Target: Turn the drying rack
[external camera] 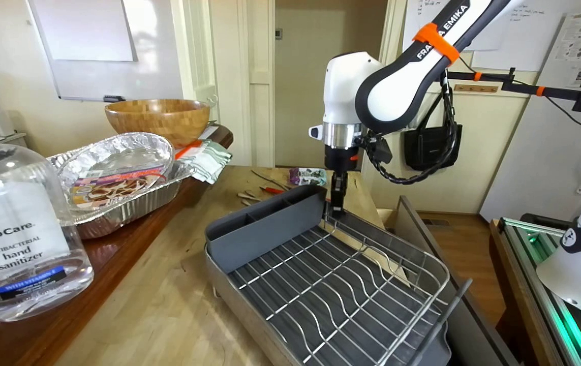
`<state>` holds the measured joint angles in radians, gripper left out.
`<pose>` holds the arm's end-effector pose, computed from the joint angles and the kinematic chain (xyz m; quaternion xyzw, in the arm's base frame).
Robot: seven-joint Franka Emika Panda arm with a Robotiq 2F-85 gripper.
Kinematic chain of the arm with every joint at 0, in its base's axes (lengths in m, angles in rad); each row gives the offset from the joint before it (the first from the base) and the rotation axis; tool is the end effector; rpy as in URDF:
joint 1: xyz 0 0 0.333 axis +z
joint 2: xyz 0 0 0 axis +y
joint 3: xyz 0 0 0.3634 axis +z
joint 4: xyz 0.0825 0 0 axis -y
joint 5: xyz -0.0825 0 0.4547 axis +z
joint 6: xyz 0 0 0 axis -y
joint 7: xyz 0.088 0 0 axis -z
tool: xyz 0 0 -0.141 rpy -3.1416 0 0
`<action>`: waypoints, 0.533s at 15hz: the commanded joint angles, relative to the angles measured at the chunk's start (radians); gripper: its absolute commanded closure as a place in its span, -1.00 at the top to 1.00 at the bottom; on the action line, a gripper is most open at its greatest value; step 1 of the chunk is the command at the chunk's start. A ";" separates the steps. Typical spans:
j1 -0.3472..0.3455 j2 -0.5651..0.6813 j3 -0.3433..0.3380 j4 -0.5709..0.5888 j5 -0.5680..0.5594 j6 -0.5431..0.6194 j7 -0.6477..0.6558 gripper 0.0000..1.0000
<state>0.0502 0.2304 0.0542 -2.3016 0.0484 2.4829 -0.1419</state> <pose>0.5690 0.0613 0.1975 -0.9942 -0.1028 0.0241 0.0210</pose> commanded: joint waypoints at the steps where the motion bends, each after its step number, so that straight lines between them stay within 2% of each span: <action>1: -0.007 0.000 0.007 0.002 -0.003 -0.003 0.002 -0.45; 2: -0.007 0.000 0.007 0.002 -0.003 -0.003 0.003 -0.86; 3: -0.003 0.003 -0.002 0.010 -0.036 -0.020 0.008 -0.86; 8: -0.016 0.028 -0.004 0.059 -0.062 -0.081 -0.064 -0.86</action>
<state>0.0504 0.2355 0.0548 -2.2917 0.0341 2.4686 -0.1494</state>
